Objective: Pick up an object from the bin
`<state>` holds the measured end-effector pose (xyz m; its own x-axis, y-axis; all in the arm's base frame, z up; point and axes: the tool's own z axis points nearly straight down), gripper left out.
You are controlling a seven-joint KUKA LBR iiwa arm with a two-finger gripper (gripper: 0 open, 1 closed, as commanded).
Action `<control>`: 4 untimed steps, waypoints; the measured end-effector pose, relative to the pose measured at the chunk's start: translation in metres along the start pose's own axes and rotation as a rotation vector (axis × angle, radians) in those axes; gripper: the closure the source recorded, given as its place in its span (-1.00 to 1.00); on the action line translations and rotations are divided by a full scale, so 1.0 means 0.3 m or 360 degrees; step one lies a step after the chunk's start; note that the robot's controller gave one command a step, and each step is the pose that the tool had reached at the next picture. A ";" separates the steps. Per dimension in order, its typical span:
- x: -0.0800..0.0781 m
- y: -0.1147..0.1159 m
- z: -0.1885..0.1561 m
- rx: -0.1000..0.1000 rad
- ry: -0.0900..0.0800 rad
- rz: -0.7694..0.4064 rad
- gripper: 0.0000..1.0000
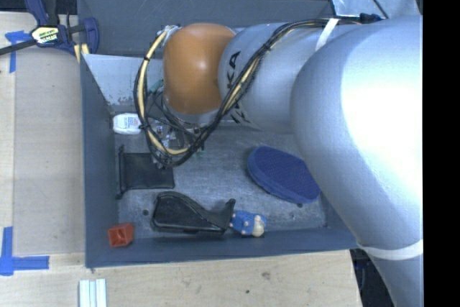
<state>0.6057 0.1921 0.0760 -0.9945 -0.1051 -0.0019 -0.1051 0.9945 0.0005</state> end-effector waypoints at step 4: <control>0.031 -0.007 -0.166 -0.0001 -0.0002 -0.0015 -1.00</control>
Offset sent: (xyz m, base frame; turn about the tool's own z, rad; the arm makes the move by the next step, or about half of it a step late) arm -0.0043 -0.0172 -0.0060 -0.0766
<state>0.5966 0.1891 0.1256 -0.9934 -0.1146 -0.0030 -0.1146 0.9934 0.0009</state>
